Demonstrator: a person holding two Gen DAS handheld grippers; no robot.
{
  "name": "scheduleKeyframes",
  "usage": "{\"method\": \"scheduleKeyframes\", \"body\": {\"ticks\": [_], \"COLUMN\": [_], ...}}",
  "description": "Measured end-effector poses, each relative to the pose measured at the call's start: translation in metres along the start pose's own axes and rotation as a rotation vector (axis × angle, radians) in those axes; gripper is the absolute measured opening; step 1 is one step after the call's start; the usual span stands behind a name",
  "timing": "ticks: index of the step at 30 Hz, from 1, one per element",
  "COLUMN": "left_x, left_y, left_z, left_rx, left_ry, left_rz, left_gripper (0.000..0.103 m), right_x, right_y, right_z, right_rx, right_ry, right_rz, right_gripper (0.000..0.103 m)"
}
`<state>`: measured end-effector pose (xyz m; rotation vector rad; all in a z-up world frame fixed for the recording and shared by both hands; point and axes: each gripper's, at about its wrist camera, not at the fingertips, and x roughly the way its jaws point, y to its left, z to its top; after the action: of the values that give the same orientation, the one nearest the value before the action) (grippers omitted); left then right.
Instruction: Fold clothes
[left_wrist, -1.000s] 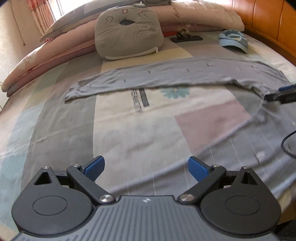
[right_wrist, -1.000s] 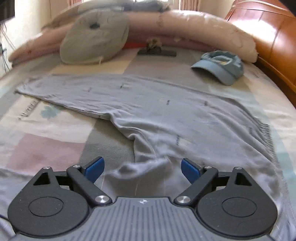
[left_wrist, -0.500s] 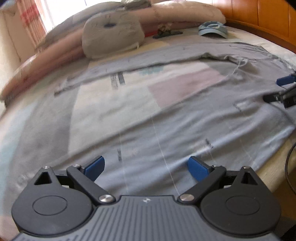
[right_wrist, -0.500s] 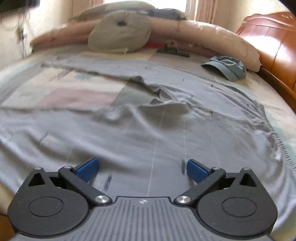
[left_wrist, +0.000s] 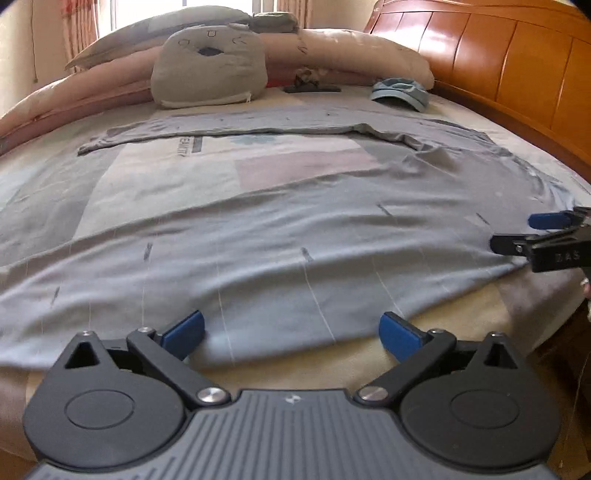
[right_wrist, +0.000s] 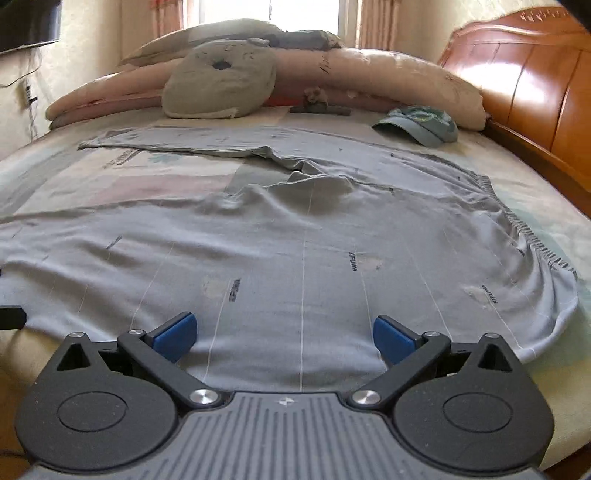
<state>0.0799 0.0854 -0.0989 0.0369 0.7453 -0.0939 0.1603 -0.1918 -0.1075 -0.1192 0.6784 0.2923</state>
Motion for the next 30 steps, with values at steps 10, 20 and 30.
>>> {"method": "scheduleKeyframes", "body": {"ticks": [10,20,30], "left_x": [0.009,0.002,0.031], "left_y": [-0.01,-0.021,-0.047], "left_z": [0.025,0.019,0.025], "left_rx": [-0.02,-0.007,0.04], "left_ry": [-0.09,-0.048,-0.036], "left_rz": [-0.12,-0.135,-0.12], "left_gripper": [0.101,0.102,0.102], "right_x": [-0.006,-0.011,-0.023], "right_y": [0.003,0.001,-0.01], "right_z": [-0.01,-0.017,-0.021], "right_rx": [-0.013,-0.026,-0.031], "right_ry": [-0.03,-0.056,-0.049], "right_rz": [-0.006,0.01,0.048], "right_gripper": [0.103,0.103,0.103]}}
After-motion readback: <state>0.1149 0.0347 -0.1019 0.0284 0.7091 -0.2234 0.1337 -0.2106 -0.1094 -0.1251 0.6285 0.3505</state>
